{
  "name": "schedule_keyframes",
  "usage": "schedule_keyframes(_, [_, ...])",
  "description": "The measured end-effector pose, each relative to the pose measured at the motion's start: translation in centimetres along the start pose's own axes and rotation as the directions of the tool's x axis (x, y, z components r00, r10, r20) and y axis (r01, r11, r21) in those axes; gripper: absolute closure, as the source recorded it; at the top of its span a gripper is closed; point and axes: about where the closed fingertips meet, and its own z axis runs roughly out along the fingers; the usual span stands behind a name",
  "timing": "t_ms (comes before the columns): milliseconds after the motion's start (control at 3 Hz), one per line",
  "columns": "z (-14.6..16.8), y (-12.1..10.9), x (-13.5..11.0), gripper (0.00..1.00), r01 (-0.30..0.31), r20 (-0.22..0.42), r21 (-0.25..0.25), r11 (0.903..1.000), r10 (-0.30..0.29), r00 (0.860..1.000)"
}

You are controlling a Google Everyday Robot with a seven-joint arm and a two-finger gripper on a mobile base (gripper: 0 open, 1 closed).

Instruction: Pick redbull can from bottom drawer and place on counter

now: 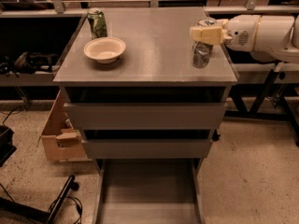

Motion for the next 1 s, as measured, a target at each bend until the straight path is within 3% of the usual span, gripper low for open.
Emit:
schedule_keyframes(333, [3.6,-2.3,-2.4,1.0,-0.038,0.057,0.076,0.9964,0.033,0.998])
schedule_keyframes(667, [7.4,-3.7,-3.4,1.0,-0.068,0.112,0.102,0.9924,0.057,0.992])
schedule_keyframes(1000, [10.9,-3.7,-3.8,1.0,-0.057,0.138,0.114,0.9918,0.041,0.99])
